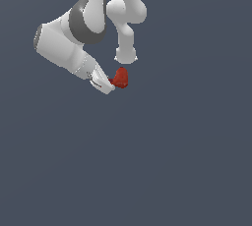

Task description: Pick up the object and move it to a goal position.

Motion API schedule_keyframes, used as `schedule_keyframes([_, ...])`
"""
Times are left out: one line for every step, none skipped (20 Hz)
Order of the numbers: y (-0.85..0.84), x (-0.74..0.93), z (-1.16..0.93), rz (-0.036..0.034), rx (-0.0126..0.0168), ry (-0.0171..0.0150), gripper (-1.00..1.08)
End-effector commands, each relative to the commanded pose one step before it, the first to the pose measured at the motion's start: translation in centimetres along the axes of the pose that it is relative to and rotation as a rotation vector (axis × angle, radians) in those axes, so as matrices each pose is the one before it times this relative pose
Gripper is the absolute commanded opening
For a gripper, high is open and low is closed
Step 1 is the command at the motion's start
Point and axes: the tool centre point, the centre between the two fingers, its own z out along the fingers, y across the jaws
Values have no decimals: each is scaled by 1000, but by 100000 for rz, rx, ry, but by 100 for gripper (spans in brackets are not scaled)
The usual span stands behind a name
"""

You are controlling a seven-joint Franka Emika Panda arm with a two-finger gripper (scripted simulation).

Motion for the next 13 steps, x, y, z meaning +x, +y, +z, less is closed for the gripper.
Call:
schedule_keyframes([78, -1686, -1116, -79, 68, 132, -100])
schedule_keyframes([36, -547, -360, 0, 0, 0, -100])
schedule_keyframes([30, -505, -335, 0, 0, 0, -100])
schedule_keyframes([25, -463, -308, 0, 0, 0, -100])
schedule_keyframes([19, -419, -282, 0, 0, 0, -100])
schedule_keyframes([13, -375, -254, 0, 0, 0, -100])
schedule_keyframes([8, -329, -225, 0, 0, 0, -100])
schedule_keyframes([4, -283, -195, 0, 0, 0, -100])
schedule_keyframes([0, -234, -164, 0, 0, 0, -100])
schedule_keyframes([-2, -184, -130, 0, 0, 0, -100])
schedule_keyframes([-3, -133, -94, 0, 0, 0, -100])
schedule_keyframes([-2, -80, -57, 0, 0, 0, -100])
schedule_keyframes([-1, -26, -19, 0, 0, 0, -100])
